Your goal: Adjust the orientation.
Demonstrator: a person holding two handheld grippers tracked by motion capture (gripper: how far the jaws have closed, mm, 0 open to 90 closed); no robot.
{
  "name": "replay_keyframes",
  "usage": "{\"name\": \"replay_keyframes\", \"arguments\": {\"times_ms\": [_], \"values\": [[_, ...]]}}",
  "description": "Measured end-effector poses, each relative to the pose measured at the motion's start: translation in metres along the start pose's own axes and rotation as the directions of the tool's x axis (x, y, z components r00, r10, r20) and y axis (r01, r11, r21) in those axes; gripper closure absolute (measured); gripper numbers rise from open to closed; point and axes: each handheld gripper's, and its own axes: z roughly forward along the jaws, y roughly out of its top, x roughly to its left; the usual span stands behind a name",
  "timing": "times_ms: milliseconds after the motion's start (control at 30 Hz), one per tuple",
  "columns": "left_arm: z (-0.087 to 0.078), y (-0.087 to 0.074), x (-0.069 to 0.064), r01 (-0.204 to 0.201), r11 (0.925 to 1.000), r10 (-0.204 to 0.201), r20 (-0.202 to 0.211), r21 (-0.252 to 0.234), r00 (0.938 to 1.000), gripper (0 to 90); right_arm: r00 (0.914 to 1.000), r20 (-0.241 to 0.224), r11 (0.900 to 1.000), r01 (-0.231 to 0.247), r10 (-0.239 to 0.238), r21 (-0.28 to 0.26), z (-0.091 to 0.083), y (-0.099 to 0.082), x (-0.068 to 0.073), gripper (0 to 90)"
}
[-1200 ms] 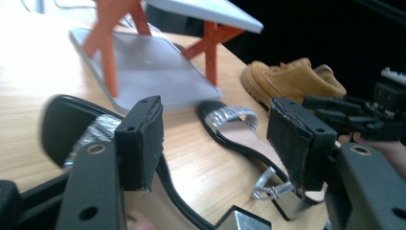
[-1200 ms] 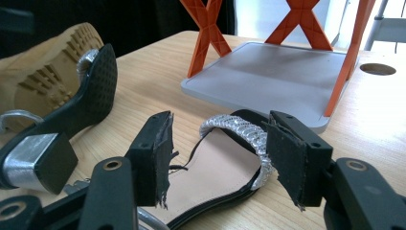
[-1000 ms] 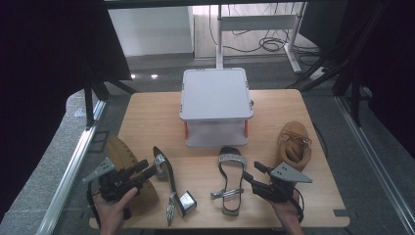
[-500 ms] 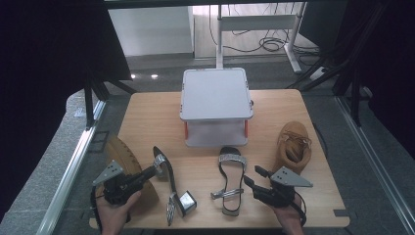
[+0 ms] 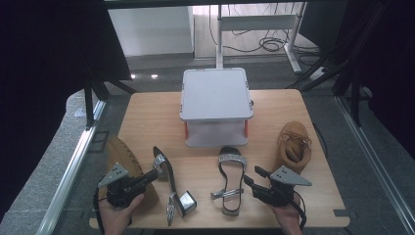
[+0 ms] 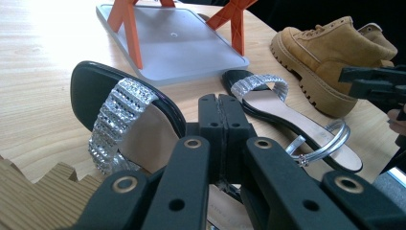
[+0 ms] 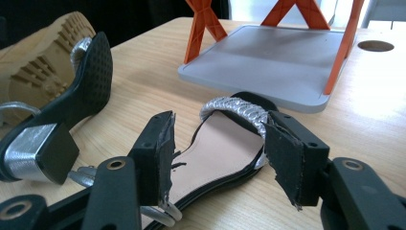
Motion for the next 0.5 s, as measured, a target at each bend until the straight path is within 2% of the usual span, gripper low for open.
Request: {"name": "replay_keyframes", "arguments": {"times_ms": [133, 200, 500], "values": [[0.002, -0.004, -0.002, -0.004, 0.9998, 0.004, 0.005, 0.018, 1.0000, 89.8, 1.0000, 0.000, 1.0000, 0.006, -0.006, 0.006, 0.002, -0.001, 0.002, 44.1], [0.006, -0.006, -0.004, -0.021, 0.9987, 0.021, -0.001, 0.046, 0.9998, 89.8, 0.9999, 0.000, 0.9999, 0.011, -0.011, 0.006, 0.002, -0.001, 0.003, 44.2], [0.016, -0.010, -0.012, -0.052, 0.9943, 0.052, 0.003, 0.093, 0.9986, 89.8, 0.9998, 0.013, 0.9999, 0.012, -0.012, 0.001, -0.002, 0.001, 0.003, 43.7]]}}
